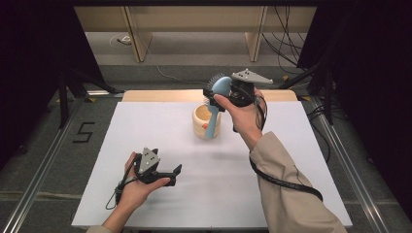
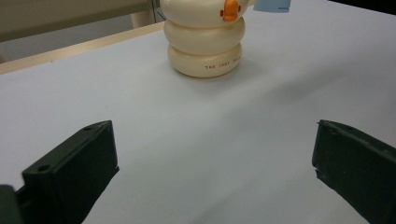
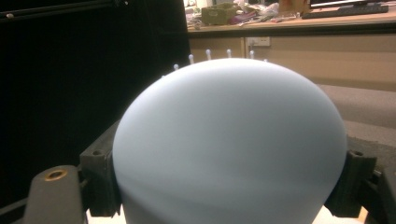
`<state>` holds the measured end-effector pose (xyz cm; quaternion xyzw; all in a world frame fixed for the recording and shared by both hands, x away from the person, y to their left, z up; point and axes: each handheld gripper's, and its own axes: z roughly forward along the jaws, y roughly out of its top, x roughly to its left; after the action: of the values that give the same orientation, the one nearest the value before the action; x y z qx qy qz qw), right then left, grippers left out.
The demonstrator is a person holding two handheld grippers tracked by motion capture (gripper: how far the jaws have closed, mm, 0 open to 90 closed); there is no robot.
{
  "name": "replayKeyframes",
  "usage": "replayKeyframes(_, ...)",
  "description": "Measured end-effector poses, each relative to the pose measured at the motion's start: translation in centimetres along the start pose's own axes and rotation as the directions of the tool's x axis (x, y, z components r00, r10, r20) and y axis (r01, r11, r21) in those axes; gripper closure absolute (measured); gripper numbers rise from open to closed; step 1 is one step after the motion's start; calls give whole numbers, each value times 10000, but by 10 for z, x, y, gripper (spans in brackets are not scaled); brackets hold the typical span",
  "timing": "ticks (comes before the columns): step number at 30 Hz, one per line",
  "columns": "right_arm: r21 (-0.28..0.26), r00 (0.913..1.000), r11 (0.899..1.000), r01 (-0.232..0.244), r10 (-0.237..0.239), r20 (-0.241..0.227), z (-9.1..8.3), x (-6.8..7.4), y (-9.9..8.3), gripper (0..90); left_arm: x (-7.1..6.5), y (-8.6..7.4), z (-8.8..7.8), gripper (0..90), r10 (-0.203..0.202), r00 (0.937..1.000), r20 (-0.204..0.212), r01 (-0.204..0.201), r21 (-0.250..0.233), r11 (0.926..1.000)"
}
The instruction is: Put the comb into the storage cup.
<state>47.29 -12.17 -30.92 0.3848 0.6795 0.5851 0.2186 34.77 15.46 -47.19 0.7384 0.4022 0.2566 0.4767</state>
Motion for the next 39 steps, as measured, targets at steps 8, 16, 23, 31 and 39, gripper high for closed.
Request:
replayKeyframes(8,-39,10000,10000,-15,15,67,1,-2,1,199,0,0,0,0,-29,10000,-8,29,-9,10000)
replayKeyframes(16,-97,9999,9999,-39,41,156,1,-4,4,199,0,0,0,0,-29,10000,-18,29,-25,10000)
replayKeyframes(23,-139,9998,9999,-52,55,204,2,-6,5,199,0,0,0,0,-46,10000,-28,46,-23,10000)
replayKeyframes(31,-163,9997,9998,-87,90,214,2,-6,7,199,0,0,0,0,-51,10000,-31,51,-38,10000)
replayKeyframes(39,-199,9997,9998,-38,43,256,3,-6,9,199,0,0,0,0,-64,10000,-29,63,-35,10000)
